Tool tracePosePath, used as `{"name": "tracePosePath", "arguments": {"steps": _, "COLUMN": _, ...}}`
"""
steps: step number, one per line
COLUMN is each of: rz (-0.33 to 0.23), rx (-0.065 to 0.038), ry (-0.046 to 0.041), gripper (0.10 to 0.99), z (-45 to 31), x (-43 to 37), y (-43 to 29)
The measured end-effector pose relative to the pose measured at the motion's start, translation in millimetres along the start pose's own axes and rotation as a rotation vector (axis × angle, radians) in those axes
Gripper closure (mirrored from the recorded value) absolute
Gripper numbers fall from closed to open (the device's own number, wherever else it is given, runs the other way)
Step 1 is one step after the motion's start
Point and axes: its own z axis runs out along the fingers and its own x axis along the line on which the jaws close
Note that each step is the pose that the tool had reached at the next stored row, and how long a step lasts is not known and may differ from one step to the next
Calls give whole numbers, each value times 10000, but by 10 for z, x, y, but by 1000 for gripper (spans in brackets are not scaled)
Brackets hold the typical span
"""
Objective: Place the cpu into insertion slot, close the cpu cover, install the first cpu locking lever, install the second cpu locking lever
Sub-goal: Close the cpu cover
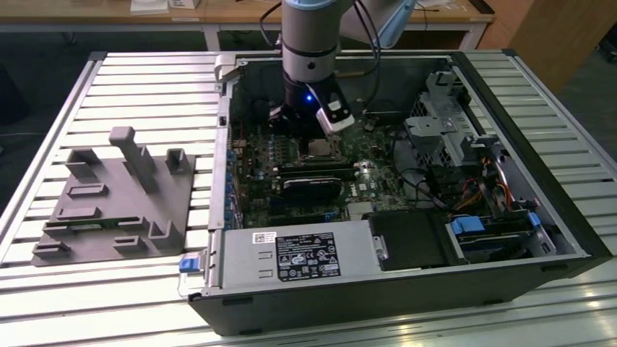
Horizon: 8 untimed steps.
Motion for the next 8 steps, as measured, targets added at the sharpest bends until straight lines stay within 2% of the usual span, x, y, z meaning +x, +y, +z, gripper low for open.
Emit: {"name": "tracePosePath", "arguments": {"steps": 8, "rz": -39, "rx": -14, "ry": 2, "gripper": 980, "z": 15, "x": -8, "y": 0}}
